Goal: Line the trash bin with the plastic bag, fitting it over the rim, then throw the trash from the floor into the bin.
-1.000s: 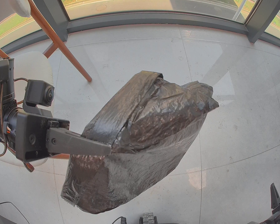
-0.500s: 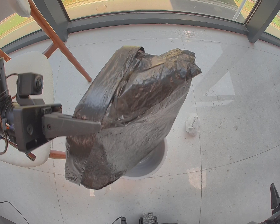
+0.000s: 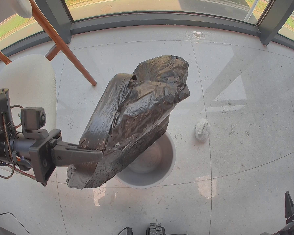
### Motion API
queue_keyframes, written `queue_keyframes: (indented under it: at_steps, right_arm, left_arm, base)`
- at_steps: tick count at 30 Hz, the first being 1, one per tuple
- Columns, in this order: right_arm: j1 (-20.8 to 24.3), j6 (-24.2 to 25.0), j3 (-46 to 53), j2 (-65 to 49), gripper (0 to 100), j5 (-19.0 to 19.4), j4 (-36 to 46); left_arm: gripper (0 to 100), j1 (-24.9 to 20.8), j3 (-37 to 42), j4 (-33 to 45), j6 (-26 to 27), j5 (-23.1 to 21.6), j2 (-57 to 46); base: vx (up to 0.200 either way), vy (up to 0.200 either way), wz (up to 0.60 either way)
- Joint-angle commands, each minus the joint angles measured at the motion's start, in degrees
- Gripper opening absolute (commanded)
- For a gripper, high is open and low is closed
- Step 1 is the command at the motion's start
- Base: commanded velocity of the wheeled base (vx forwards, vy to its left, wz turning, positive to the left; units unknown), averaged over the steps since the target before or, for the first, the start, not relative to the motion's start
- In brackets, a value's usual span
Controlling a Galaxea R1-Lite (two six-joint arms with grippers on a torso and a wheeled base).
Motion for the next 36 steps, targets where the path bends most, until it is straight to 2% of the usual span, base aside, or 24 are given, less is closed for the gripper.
queue_keyframes:
  at_steps: [1,4,6,10,13,15,16,17,18,19,23,27,30,33,34,35,36]
  right_arm:
    - [-0.02,-0.05,0.92,-0.57,100,-0.15,-0.11]
    - [-0.19,-0.67,-5.14,0.83,100,-0.06,-6.35]
    - [2.36,0.65,-7.87,8.92,100,-0.59,-9.25]
    - [11.58,8.56,-13.14,16.04,100,1.96,-8.99]
    - [20.37,11.64,-17.45,28.52,100,1.61,-9.34]
    - [23.19,18.49,-21.75,35.46,100,2.14,-9.17]
    - [23.54,20.86,-23.25,37.92,100,2.49,-9.25]
    - [23.54,20.86,-23.25,37.92,100,2.49,-9.25]
    - [24.06,24.73,-27.73,44.51,100,4.86,-9.87]
    - [23.89,25.43,-30.01,48.03,100,6.71,-10.04]
    - [23.71,25.43,-36.34,57.61,100,12.77,-10.22]
    - [23.71,25.35,-40.21,65.34,100,15.67,-12.94]
    - [23.71,25.35,-41.79,74.84,100,16.99,-21.56]
    - [23.63,25.61,-42.67,83.27,100,17.87,-32.19]
    - [23.63,25.61,-42.67,83.27,100,17.87,-32.19]
    - [23.71,25.79,-43.55,88.55,100,17.87,-39.66]
    - [23.8,25.79,-44.08,90.57,0,17.78,-41.86]
  left_arm:
    - [0,-0.07,1.47,3.05,-0.05,0.07,-3.0]
    - [0,-0.15,2.0,8.32,0.04,0.16,-6.69]
    - [0,-0.15,1.65,12.27,0.04,0.16,-9.33]
    - [0,-0.24,0.68,14.91,0.04,0.51,-11.26]
    - [0,-0.24,-0.28,16.67,0.04,0.6,-12.67]
    - [0,-0.24,-1.34,18.95,0.04,1.21,-12.93]
    - [0,-0.24,-1.6,19.83,0.04,1.47,-12.93]
    - [0,-0.24,-1.6,19.83,0.04,1.47,-12.93]
    - [0,-0.24,-2.92,21.77,0.04,2.44,-12.93]
    - [0,-0.24,-3.62,22.64,0.04,2.97,-12.93]
    - [0,-0.33,-3.62,22.82,0.47,4.11,-12.05]
    - [0,-0.42,-3.98,22.73,3.11,4.81,-8.71]
    - [0,-0.5,-3.45,23.26,7.86,5.17,-7.75]
    - [0,-0.5,-2.92,23.35,8.91,7.19,-7.48]
    - [0,-0.5,-2.92,23.35,8.91,7.19,-7.48]
    - [0,-1.47,-2.92,23.44,8.82,10.18,-7.48]
    - [0,-2.0,-2.83,23.44,8.82,11.32,-7.57]
  base:
    - [0.0,0.0,0.0]
    - [0.0,0.0,0.0]
    - [0.0,0.0,0.0]
    - [0.0,0.0,0.0]
    - [0.0,0.0,0.0]
    - [0.0,0.0,0.0]
    - [0.0,0.0,0.0]
    - [0.0,0.0,0.0]
    - [0.0,0.0,0.0]
    - [0.0,0.0,0.0]
    - [0.0,0.0,0.0]
    - [0.0,0.0,0.0]
    - [0.0,0.0,0.0]
    - [0.0,0.0,0.0]
    - [0.0,0.0,0.0]
    - [0.0,0.0,0.0]
    - [0.0,0.0,0.0]
